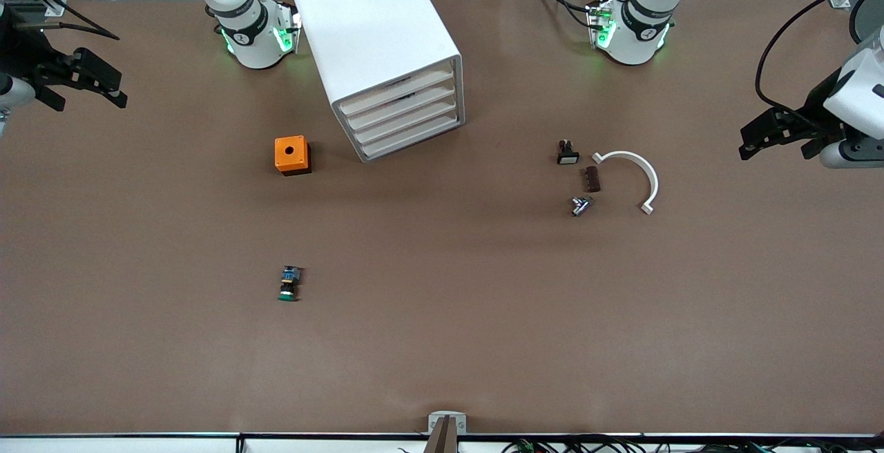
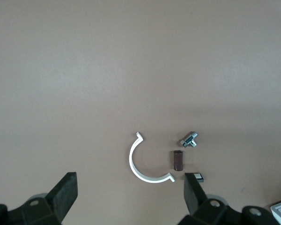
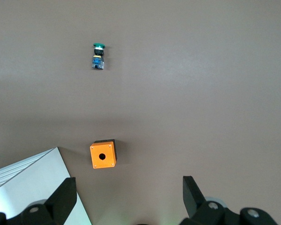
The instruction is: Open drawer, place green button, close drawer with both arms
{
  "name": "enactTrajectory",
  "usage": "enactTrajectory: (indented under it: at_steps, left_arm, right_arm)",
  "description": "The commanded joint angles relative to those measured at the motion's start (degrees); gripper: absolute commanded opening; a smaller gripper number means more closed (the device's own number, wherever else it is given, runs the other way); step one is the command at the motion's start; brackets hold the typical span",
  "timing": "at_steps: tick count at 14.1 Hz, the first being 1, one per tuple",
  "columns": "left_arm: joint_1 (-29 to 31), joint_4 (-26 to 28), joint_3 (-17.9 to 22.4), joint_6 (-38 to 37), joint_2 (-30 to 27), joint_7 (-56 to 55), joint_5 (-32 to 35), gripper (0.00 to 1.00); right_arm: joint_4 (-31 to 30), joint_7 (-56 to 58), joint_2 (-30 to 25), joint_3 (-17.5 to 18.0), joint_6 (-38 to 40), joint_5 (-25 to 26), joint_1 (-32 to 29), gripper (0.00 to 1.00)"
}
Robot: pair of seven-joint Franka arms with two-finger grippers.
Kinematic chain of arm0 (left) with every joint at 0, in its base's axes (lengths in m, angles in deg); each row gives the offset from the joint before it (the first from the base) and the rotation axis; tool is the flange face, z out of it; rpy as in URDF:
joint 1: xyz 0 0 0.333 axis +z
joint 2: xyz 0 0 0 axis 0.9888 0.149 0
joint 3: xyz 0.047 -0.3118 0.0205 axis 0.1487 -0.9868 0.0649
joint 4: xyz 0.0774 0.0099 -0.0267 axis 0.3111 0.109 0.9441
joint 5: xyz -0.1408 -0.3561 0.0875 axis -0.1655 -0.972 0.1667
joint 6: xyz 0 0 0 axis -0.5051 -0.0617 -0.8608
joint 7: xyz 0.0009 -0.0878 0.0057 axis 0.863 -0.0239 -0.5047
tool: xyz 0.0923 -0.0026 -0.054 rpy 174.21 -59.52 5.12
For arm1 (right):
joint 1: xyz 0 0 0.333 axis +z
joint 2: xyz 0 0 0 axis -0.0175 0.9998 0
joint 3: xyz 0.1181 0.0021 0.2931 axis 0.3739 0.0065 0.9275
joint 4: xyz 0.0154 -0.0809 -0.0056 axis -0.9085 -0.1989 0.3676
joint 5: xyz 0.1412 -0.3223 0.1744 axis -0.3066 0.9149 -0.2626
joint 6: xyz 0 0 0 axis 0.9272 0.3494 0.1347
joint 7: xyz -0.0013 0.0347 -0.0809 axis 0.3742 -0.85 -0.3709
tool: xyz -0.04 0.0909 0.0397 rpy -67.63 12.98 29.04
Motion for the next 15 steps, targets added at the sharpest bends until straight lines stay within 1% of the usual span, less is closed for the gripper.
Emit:
enactTrajectory:
  at_steps: [1,3,5,9,10,12,13,15]
  left_arm:
    - [0.5,-1.0,-0.2,-0.3,3.6,0.1,0.5,1.0]
    - [0.5,-1.1,-0.2,-0.2,5.9,0.0,0.4,1.0]
    - [0.1,-0.9,-0.2,-0.2,9.0,0.0,0.4,1.0]
    - [-1.7,-0.7,-0.9,-0.5,14.9,-0.7,0.4,1.0]
    - [-3.0,-0.7,-1.0,-0.6,16.0,-2.8,0.4,1.0]
    - [-5.6,-0.8,-1.0,-0.6,18.3,-7.4,0.3,1.0]
    - [-6.7,-1.2,-1.0,-0.6,20.0,-10.4,0.2,1.0]
    - [-10.1,-2.9,-1.0,-0.7,22.7,-16.7,-0.3,1.0]
  right_arm:
    - [-1.1,0.4,-1.7,0.1,0.5,-0.5,-0.4,1.0]
    - [0.0,-0.4,-1.3,0.1,1.6,0.1,-0.5,1.0]
    - [0.5,0.1,1.1,0.1,1.1,1.1,-0.5,1.0]
    - [0.8,0.2,5.5,0.2,-4.1,2.1,-0.5,1.0]
    - [1.1,0.3,8.7,0.1,-4.3,1.4,-0.7,1.0]
    - [1.4,0.3,11.3,0.1,-5.4,1.3,-1.7,1.0]
    - [1.7,0.3,14.5,0.1,-6.7,1.9,-1.9,1.0]
    - [3.1,0.2,18.3,0.1,-7.8,2.1,-1.9,1.0]
